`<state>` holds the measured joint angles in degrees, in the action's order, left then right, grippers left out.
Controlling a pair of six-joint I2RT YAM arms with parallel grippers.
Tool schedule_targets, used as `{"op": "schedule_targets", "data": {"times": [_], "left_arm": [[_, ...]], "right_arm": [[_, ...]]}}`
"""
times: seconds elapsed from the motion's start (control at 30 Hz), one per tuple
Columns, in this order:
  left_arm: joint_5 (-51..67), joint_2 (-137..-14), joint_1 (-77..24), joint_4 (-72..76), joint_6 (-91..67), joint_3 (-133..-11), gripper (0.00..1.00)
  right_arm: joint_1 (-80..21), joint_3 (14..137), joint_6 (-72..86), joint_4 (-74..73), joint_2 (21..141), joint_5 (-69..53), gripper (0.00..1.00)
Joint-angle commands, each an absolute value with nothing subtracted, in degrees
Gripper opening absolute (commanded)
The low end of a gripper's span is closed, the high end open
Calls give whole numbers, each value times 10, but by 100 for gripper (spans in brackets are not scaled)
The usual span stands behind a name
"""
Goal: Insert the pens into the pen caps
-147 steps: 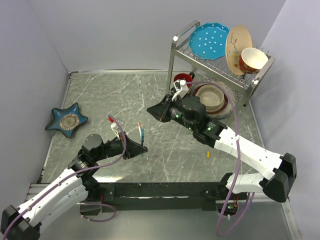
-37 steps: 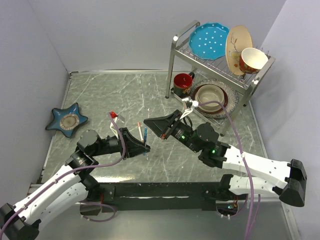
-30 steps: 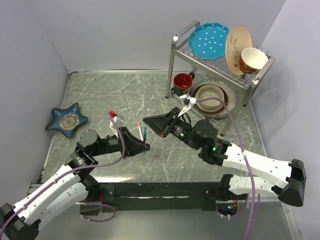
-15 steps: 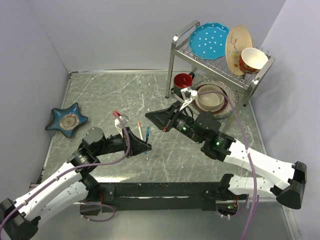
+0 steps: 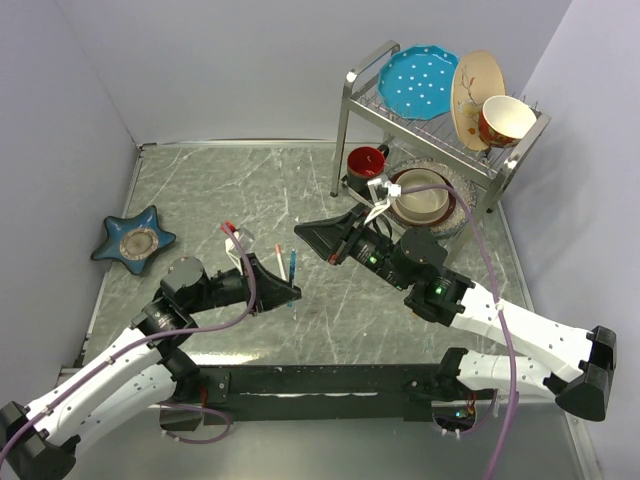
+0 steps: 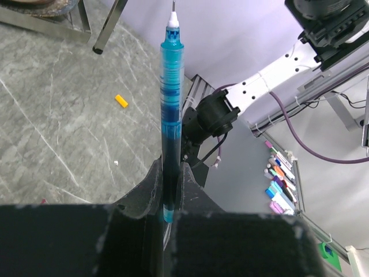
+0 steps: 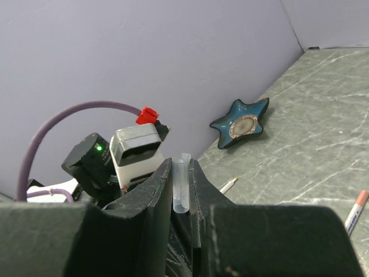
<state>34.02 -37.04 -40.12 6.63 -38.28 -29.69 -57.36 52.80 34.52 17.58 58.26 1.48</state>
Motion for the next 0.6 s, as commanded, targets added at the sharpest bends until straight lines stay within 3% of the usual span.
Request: {"op": "schedule_targets", "data": {"times": [0.0,0.57], "left_arm": [[346,-367,-403,107,-388,-319,1],[359,-372,-403,120,-388,-320,1]], "right_arm": [[-571,519,338,222,568,24,0],[-571,531,339,236,592,14,0]]}}
